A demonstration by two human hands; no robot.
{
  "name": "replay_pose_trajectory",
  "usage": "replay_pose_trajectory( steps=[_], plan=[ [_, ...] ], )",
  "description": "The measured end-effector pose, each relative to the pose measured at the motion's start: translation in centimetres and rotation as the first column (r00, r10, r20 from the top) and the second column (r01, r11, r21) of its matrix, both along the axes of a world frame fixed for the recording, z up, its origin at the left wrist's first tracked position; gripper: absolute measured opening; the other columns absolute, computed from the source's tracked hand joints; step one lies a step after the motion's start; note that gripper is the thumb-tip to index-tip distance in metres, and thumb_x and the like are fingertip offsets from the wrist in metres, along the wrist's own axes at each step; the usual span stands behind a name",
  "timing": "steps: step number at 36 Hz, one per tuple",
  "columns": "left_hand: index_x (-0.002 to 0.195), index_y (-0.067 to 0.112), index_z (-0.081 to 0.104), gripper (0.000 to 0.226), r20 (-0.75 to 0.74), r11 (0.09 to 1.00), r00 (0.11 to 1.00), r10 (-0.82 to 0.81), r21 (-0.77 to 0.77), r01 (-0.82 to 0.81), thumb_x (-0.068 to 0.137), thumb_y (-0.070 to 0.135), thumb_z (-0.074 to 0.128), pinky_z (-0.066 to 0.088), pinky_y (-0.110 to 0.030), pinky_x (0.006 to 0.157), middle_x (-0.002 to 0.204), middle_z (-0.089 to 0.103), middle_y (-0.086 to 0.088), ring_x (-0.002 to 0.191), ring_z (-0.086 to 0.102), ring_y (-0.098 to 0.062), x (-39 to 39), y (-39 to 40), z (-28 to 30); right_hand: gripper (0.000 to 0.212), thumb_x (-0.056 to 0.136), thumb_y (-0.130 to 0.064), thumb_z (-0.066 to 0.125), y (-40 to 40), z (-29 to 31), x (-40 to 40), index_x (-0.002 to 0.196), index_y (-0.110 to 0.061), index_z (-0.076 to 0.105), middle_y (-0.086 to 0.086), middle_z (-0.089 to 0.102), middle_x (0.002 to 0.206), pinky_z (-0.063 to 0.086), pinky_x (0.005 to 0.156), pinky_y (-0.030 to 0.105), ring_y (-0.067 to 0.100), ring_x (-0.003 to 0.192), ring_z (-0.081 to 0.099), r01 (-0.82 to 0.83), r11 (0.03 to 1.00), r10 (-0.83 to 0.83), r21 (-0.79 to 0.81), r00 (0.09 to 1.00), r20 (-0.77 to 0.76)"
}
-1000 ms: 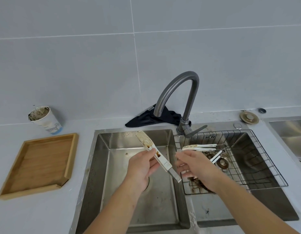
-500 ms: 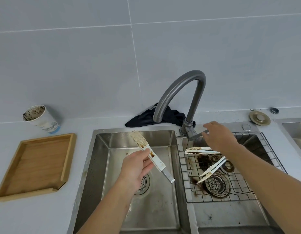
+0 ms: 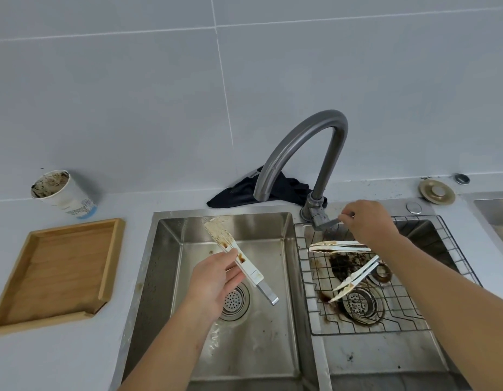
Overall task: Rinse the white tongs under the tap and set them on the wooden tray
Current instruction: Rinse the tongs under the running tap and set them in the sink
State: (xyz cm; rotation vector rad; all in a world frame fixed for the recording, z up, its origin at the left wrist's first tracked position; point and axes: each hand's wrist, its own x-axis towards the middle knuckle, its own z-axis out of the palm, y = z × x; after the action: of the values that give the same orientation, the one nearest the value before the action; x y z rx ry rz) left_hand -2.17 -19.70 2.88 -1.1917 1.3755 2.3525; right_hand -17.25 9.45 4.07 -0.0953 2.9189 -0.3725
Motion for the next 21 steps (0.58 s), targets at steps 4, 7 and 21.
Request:
replay_pose_trajectory(
  steps=[4,7,21],
  plan=[
    [0.111,0.000,0.070,0.019,0.003,1.000,1.000,0.009,0.007,-0.009,0.095,0.009,0.069,0.062,-0.026,0.060,0.090,0.081,-0.012,0.082,0.079,-0.021,0.28,-0.03,-0.10,0.025,0.101,-0.030,0.059,-0.12,0.16,0.15,0.102,-0.012,0.076,0.006,0.073,0.095,0.051,0.071,0.031,0.020,0.080,0.063,-0.004,1.000,0.004,0.018,1.000,0.003],
    [0.110,-0.002,0.069,0.018,0.001,1.000,1.000,0.016,0.014,-0.016,0.094,0.008,0.069,0.062,-0.026,0.059,0.088,0.081,-0.013,0.080,0.079,-0.022,0.42,-0.12,-0.11,0.025,0.101,-0.030,0.059,-0.14,0.09,0.29,0.102,-0.012,0.076,0.006,0.073,0.095,0.052,0.070,0.032,0.020,0.080,0.063,0.004,1.000,-0.004,0.020,1.000,0.000],
    [0.111,0.000,0.069,0.019,0.016,1.000,1.000,0.025,0.018,-0.025,0.094,0.009,0.070,0.062,-0.026,0.059,0.089,0.081,-0.012,0.083,0.079,-0.022,0.65,-0.26,-0.67,0.024,0.100,-0.031,0.061,-0.28,-0.06,0.80,0.097,-0.013,0.076,0.004,0.071,0.094,0.058,0.075,0.036,0.020,0.081,0.064,0.022,1.000,-0.023,0.022,1.000,0.013]
  ],
)
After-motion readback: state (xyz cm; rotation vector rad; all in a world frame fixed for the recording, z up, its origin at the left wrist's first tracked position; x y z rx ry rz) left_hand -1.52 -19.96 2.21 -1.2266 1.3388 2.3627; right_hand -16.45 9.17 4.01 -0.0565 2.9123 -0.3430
